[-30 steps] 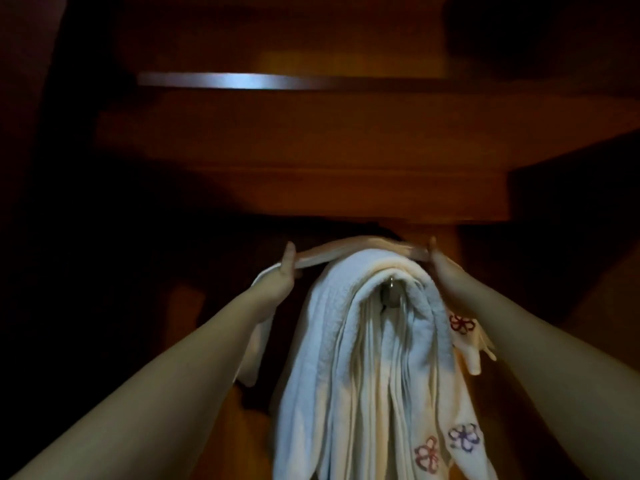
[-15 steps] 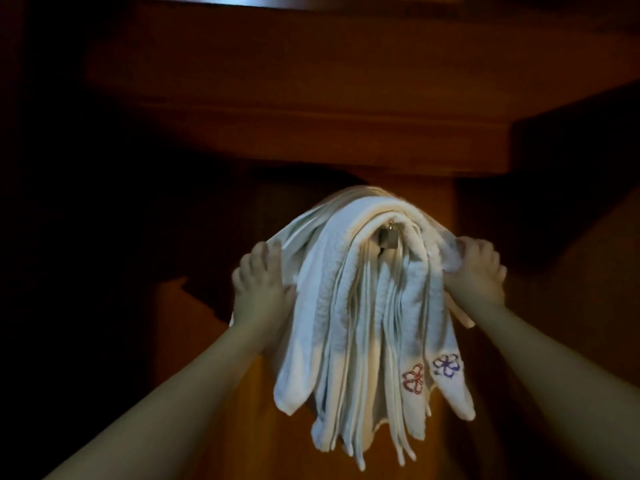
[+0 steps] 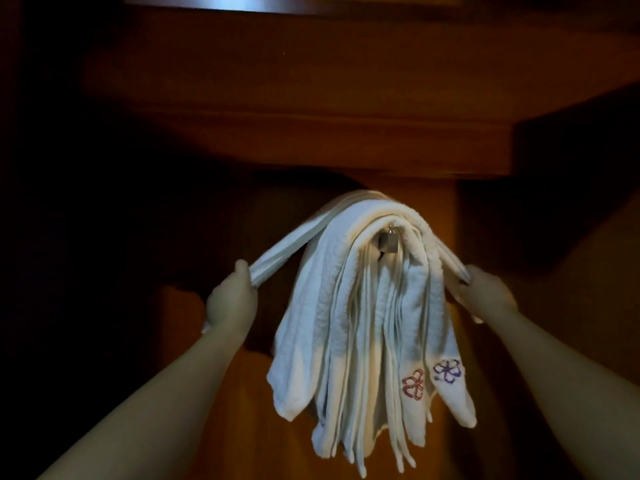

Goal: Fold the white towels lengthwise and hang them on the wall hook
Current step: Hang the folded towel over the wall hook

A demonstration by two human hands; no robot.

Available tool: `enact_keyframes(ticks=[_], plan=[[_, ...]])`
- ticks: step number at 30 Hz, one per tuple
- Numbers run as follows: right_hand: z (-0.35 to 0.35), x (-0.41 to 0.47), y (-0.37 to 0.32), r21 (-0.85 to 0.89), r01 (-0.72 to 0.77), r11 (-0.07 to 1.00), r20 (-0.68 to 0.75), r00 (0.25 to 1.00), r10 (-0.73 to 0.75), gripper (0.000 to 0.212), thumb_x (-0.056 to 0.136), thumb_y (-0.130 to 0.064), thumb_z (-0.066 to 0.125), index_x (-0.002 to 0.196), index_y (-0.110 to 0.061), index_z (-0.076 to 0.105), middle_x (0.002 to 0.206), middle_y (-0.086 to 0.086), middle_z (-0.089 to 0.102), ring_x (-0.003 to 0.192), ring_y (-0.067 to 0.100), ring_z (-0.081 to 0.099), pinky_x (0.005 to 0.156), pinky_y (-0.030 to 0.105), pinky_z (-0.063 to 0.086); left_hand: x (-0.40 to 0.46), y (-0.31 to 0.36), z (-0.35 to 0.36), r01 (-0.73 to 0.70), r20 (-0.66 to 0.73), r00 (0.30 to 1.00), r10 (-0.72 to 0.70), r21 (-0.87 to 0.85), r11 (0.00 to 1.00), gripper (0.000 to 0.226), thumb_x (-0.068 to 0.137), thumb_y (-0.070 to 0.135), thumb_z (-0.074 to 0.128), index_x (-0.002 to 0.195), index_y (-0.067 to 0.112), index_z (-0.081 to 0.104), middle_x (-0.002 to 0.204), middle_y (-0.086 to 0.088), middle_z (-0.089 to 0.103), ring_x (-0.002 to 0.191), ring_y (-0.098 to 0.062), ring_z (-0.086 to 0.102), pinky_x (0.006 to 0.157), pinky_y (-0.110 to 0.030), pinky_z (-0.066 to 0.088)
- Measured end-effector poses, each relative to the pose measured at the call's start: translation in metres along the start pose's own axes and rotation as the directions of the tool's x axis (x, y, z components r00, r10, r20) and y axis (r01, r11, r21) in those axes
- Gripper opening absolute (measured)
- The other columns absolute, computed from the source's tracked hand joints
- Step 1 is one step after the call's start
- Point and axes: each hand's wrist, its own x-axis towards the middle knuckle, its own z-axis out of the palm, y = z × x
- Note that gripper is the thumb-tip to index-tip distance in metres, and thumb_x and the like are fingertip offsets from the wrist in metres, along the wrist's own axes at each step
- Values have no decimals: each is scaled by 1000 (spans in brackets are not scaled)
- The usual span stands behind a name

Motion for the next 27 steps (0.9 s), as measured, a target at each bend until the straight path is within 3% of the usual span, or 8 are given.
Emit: enact_keyframes(ticks=[3, 5, 7, 10, 15, 20, 23, 27], plan=[[20, -17, -5, 53, 38, 998, 176, 983, -47, 20, 103, -37, 52, 111, -21, 62, 99, 2, 63, 83, 18, 56, 70, 29, 41, -35, 10, 23, 63, 169, 985, -39, -141, 988, 18, 96, 29, 55, 102, 22, 39, 77, 0, 61, 65, -22, 64, 55, -35, 56], [29, -31, -10, 186, 10, 982, 265, 962, -60, 13, 105, -28, 50, 98, -23, 59, 107, 5, 63, 98, 24, 58, 81, 31, 43, -55, 24, 30, 292, 331, 932, -151, -434, 852, 24, 94, 44, 50, 99, 20, 53, 73, 5, 65, 65, -16, 66, 56, -32, 56], [32, -46, -15, 446, -156, 881, 341, 940, -6, 20, 106, -28, 48, 88, -27, 56, 105, 2, 62, 107, 27, 62, 92, 38, 49, -65, 32, 35, 463, 488, 857, -164, -590, 662, 33, 84, 52, 49, 96, 22, 58, 88, 3, 67, 84, -23, 68, 75, -40, 59], [29, -60, -14, 622, -360, 695, 523, 852, -27, 21, 105, -34, 50, 104, -20, 67, 111, 7, 71, 102, 24, 68, 100, 50, 52, -69, 22, 33, 494, 563, 821, -94, -618, 612, 20, 86, 36, 70, 104, 36, 60, 96, 7, 71, 85, -16, 70, 67, -33, 57], [16, -78, 12, 707, -490, 510, 556, 831, 27, 60, 103, -60, 29, 138, -20, 56, 145, 5, 55, 139, 26, 45, 123, 55, 19, -74, -4, 14, 673, 677, 730, -92, -690, 267, 28, 93, 21, 55, 111, 9, 72, 111, -9, 74, 102, -23, 70, 79, -35, 54], [-19, -112, 10, 630, -452, 632, 468, 870, 157, 78, 100, -69, 21, 146, -12, 50, 152, 10, 49, 146, 27, 37, 125, 51, 12, -90, -13, -19, 659, 673, 730, -123, -644, 388, 30, 102, 33, 47, 110, 13, 68, 115, 1, 66, 111, -15, 59, 98, -32, 37], [-43, -150, 2, 587, -414, 696, 394, 897, 201, 73, 103, -64, 21, 144, -11, 52, 150, 12, 50, 144, 26, 39, 121, 45, 13, -108, -17, -46, 622, 588, 777, -222, -669, 406, 17, 91, 19, 62, 103, 11, 71, 105, -5, 72, 105, -22, 66, 92, -36, 47], [-69, -228, -13, 406, -430, 806, 378, 882, 280, 65, 103, -63, 25, 142, -22, 56, 151, 7, 50, 142, 27, 41, 120, 50, 22, -156, -21, -88, 449, 489, 864, -118, -643, 620, 13, 94, 23, 59, 97, 21, 71, 89, 3, 68, 85, -17, 63, 69, -29, 46]])
